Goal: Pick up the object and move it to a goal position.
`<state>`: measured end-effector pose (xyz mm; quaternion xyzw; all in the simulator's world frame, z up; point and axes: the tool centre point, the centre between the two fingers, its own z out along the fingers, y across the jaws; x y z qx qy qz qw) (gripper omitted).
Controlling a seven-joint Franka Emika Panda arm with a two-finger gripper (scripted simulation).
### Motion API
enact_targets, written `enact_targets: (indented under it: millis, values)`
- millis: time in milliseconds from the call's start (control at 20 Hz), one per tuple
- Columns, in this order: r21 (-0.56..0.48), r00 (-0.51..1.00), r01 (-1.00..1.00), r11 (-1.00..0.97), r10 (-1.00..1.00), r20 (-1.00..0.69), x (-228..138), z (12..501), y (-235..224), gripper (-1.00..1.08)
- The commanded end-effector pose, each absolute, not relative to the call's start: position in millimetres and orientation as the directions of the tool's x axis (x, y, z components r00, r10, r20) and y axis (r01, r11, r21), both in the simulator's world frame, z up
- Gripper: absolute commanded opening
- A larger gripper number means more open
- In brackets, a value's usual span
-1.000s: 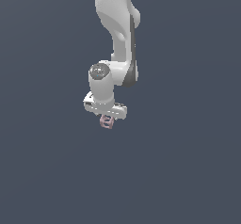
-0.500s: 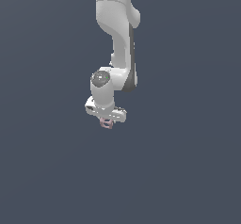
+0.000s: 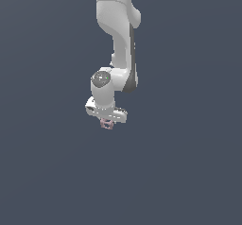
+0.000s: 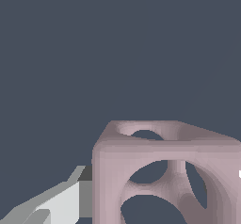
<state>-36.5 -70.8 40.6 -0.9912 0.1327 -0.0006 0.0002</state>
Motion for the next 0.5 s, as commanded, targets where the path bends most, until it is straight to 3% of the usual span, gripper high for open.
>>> enact_targets:
  millis: [0,450]
  values:
    - [0.0,0.965,-0.263,-0.965,-0.263,0.001,-37,41,-71,-1.0]
    - [0.0,0.965,-0.263,-0.965,-0.263,0.001,-40,66,-66,-1.0]
